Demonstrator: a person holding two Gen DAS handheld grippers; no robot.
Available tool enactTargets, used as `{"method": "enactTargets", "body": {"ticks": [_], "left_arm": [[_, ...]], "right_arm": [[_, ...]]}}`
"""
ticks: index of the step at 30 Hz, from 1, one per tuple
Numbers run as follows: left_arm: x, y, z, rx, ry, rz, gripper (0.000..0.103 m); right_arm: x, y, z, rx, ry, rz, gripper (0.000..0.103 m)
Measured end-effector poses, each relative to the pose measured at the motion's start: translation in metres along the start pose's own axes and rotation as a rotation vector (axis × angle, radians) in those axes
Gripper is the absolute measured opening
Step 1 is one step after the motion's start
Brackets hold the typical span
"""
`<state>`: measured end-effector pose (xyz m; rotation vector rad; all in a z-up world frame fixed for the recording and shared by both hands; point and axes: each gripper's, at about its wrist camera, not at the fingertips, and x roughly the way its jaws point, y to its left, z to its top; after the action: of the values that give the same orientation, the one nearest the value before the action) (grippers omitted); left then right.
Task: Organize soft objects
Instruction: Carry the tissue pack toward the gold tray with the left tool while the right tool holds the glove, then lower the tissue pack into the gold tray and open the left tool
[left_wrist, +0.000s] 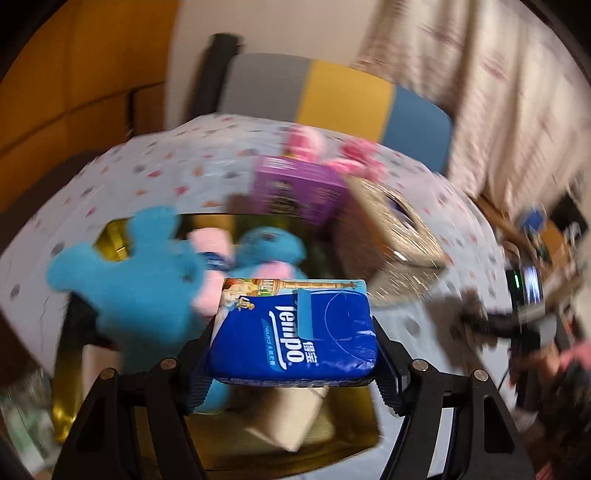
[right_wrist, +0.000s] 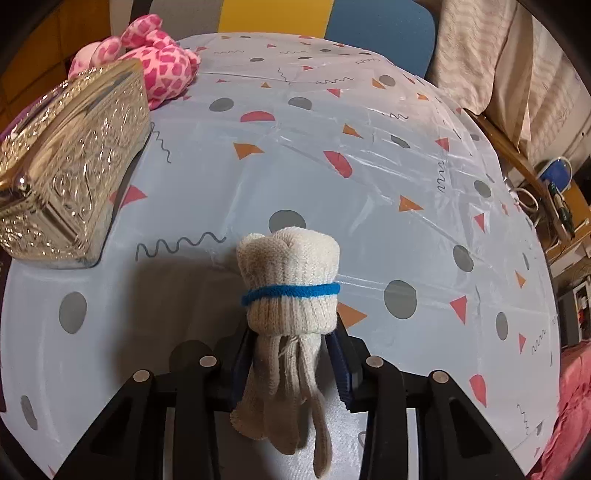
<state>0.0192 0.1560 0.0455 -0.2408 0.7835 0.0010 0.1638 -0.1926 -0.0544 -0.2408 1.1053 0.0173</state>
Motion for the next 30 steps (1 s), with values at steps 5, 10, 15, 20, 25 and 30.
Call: {"method": "enactTargets", "body": {"ticks": [5,10,15,20,25,30], "left_arm": [[-0.007,0.053,0.020,-0.152,-0.008,0.035,0.073],[0.006,0.073,0.036,-0.268,0.029,-0.035,0.073],[0.036,0.059,0.058,-0.200,0.058,-0.032,0.073],[0.083,0.043,0.055,-0.052,0.152,0.052,0.076],[0.100,0.037,0.044,0.027,0.164,0.071,0.090],[0.096,0.034,0.040,0.033,0.140,0.085,0.090]], "right_arm": [[0.001,-0.001,0.001,0.002,0.008,0.000,0.038],[0.001,-0.001,0.001,0.001,0.010,-0.002,0.038],[0.001,-0.001,0.001,0.001,0.011,-0.003,0.038],[0.001,0.000,0.001,0.003,0.011,-0.002,0.038],[0.001,0.001,0.001,0.001,0.012,-0.003,0.038],[0.002,0.001,0.002,-0.002,0.013,-0.006,0.038]]}}
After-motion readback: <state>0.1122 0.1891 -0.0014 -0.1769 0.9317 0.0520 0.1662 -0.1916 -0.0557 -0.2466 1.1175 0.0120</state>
